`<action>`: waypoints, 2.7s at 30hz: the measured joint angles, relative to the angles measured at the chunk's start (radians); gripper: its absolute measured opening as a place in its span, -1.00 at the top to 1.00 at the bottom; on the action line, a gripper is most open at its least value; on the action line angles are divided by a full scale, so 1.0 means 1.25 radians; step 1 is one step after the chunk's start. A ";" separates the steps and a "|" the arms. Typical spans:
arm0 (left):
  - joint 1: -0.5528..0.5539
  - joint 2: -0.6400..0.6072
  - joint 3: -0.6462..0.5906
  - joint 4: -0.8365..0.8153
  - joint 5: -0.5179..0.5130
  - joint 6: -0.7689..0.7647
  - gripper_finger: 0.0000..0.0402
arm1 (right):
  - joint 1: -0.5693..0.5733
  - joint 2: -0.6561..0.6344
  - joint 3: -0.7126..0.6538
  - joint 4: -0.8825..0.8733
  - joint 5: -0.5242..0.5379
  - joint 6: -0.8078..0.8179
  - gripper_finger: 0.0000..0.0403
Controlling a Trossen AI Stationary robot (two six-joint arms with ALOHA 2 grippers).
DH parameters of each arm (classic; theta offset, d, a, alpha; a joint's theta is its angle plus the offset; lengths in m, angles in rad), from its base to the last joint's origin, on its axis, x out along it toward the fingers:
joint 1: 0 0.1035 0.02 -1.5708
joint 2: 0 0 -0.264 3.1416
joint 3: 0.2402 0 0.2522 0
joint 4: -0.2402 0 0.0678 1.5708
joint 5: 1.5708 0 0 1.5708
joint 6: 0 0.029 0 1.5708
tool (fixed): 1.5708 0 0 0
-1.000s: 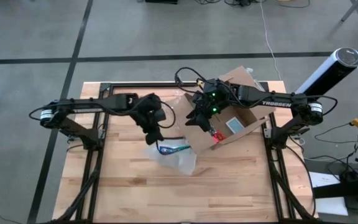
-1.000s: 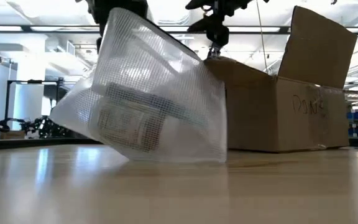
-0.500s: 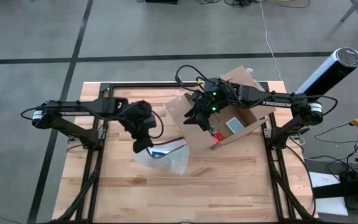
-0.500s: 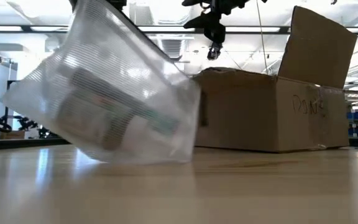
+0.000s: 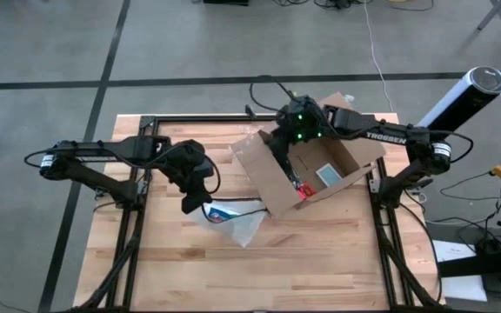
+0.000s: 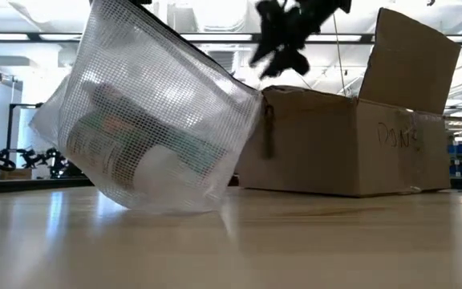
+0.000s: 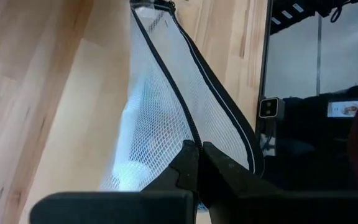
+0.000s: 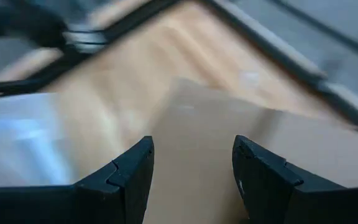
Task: Unpack boxes
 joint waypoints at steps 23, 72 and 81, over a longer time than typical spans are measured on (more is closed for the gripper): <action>0.008 -0.006 0.000 0.000 -0.103 0.004 1.00 | -0.084 -0.018 0.037 -0.303 -0.174 -0.107 0.06; 0.011 -0.005 0.000 0.013 -0.141 -0.095 1.00 | 0.240 -0.292 -0.383 -0.286 -0.039 0.103 0.13; 0.011 -0.005 0.000 0.013 -0.133 -0.095 1.00 | 0.231 -0.326 -0.267 -0.282 0.117 0.127 0.14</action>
